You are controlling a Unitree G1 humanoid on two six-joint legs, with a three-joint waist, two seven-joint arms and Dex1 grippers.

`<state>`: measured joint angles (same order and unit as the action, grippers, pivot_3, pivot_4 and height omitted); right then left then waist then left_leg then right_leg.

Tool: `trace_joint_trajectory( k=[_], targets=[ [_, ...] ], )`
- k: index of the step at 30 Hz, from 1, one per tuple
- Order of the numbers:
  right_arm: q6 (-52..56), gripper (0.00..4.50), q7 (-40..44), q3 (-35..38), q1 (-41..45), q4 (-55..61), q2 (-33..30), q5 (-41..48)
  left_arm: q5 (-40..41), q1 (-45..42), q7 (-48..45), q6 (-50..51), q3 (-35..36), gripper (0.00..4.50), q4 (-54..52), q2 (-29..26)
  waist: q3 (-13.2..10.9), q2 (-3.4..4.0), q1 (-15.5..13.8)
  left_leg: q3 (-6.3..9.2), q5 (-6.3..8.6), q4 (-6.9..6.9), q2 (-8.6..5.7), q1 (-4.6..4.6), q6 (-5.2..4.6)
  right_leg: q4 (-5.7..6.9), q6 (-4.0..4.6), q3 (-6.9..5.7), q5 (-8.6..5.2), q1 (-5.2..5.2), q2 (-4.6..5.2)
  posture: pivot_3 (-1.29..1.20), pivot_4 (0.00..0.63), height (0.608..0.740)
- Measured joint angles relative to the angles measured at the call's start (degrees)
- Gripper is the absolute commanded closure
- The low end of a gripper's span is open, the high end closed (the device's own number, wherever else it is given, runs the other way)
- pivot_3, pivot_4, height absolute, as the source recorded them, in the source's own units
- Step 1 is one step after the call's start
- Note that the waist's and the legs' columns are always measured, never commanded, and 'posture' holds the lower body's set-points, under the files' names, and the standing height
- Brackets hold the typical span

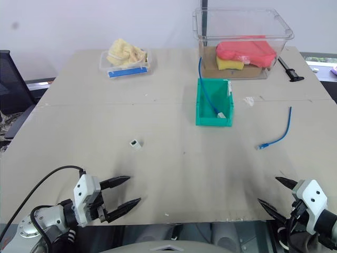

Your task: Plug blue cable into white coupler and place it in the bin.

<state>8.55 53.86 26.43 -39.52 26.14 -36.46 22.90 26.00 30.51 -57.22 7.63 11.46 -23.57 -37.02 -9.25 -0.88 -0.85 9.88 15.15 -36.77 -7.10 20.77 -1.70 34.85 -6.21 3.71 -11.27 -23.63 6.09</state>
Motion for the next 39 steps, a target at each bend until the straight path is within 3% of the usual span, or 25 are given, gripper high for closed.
trace_joint_trajectory(
  k=[8, 14, 16, 17, 18, 20, 24, 25, 30, 33, 36, 39],
  targets=[
    [7.68, 0.00, -4.42, 3.55, 5.78, 4.44, -2.44, 5.46, 3.71, -1.66, -0.14, 2.07, -0.32, 0.03, -5.50, -0.07, -0.07, 0.05, 0.01, -0.03, 0.00, -0.01, 0.03, -0.02, 0.00, 0.01, 0.00, -0.02, 0.00, 0.00, 0.00, 0.00, 0.150, 0.740],
    [17.08, 0.00, -1.44, 2.89, 16.57, 2.73, -17.97, 7.48, 5.33, -3.42, -2.42, 2.94, -0.95, 0.03, -8.59, -2.13, -0.18, 0.12, 0.15, -0.20, 0.02, -0.01, 0.04, -0.01, -0.04, -0.05, -0.01, -0.07, 0.02, -0.04, 0.04, 0.00, 0.150, 0.740],
    [18.20, 0.90, 1.81, -1.44, 25.19, -3.18, -25.33, 5.67, 6.05, -4.33, -3.58, 3.29, -0.89, 0.00, -10.66, -3.99, -0.31, 0.05, 0.25, -0.34, 0.06, -0.08, 0.09, -0.04, -0.06, -0.05, 0.00, -0.23, 0.05, -0.03, 0.12, 0.00, 0.150, 0.740],
    [17.86, 1.12, 2.86, -2.91, 28.03, -5.42, -27.25, 4.61, 6.48, -4.85, -3.89, 3.56, -0.71, 0.00, -11.79, -4.70, -0.34, 0.05, 0.16, -0.36, 0.06, -0.09, 0.13, -0.03, -0.06, -0.06, 0.03, -0.37, 0.07, -0.04, 0.16, 0.00, 0.150, 0.740],
    [17.07, 1.65, 4.40, -5.24, 31.18, -7.83, -28.79, 3.52, 7.26, -5.06, -3.85, 4.11, -0.46, 0.00, -13.08, -5.24, -0.34, 0.01, 0.07, -0.43, 0.04, -0.10, 0.16, -0.02, -0.09, -0.08, 0.05, -0.57, 0.08, -0.01, 0.16, 0.00, 0.150, 0.740],
    [12.70, 1.65, 8.27, -12.95, 39.23, -14.79, -30.68, -1.24, 8.85, -9.19, -3.55, 6.85, -1.01, 0.00, -14.03, -6.21, -0.41, 0.05, -0.28, -0.25, 0.00, -0.10, 0.21, 0.06, -0.15, -0.11, 0.14, -0.84, 0.13, -0.01, 0.13, 0.00, 0.150, 0.740],
    [8.65, 1.65, 11.48, -19.19, 43.31, -19.99, -30.77, -5.42, 10.26, -14.30, -2.27, 9.21, -1.29, 0.00, -13.71, -6.40, -0.44, 0.12, -0.40, -0.09, 0.03, -0.12, 0.26, 0.29, 0.01, -0.12, 0.27, -1.02, 0.35, -0.19, 0.08, 0.00, 0.150, 0.740],
    [6.34, 1.65, 15.02, -26.34, 51.67, -26.30, -30.52, -9.72, 10.25, -19.81, -0.77, 12.05, -4.01, 0.00, -12.82, -6.45, -0.57, 0.20, 0.13, -0.20, -0.06, -0.22, 0.25, 0.35, 0.18, -0.16, 0.26, -0.90, 0.38, -0.21, 0.08, 0.00, 0.150, 0.740],
    [0.42, 1.65, 20.25, -34.91, 63.63, -37.92, -27.05, -16.92, 10.25, -21.29, 1.58, 14.76, -5.83, 0.00, -13.56, -6.32, -0.64, 0.12, 1.08, -0.16, -0.01, -0.19, 0.31, 0.28, 0.23, -0.17, 0.28, -0.79, 0.36, -0.26, 0.05, 0.00, 0.150, 0.740],
    [-1.14, 1.65, 22.09, -37.49, 66.61, -41.42, -24.98, -18.85, 10.24, -21.02, 1.91, 14.91, -5.96, 0.00, -13.76, -6.28, -0.67, 0.16, 1.07, -0.13, -0.01, -0.16, 0.31, 0.29, 0.26, -0.16, 0.30, -0.80, 0.37, -0.29, 0.05, 0.00, 0.150, 0.740],
    [-2.40, 2.50, 23.56, -39.28, 69.14, -44.87, -23.42, -20.74, 10.21, -20.45, 1.86, 14.85, -5.95, 0.00, -13.81, -6.27, -0.68, 0.17, 1.05, -0.14, 0.00, -0.17, 0.31, 0.29, 0.27, -0.17, 0.29, -0.79, 0.37, -0.28, 0.05, 0.00, 0.150, 0.740],
    [-3.04, 3.99, 24.72, -39.94, 71.36, -47.51, -21.24, -22.05, 10.18, -20.26, 1.60, 14.57, -5.93, 0.00, -13.81, -6.27, -0.67, 0.16, 1.15, -0.15, 0.01, -0.18, 0.32, 0.25, 0.25, -0.13, 0.30, -0.77, 0.38, -0.27, 0.02, 0.00, 0.150, 0.740]
  ],
)
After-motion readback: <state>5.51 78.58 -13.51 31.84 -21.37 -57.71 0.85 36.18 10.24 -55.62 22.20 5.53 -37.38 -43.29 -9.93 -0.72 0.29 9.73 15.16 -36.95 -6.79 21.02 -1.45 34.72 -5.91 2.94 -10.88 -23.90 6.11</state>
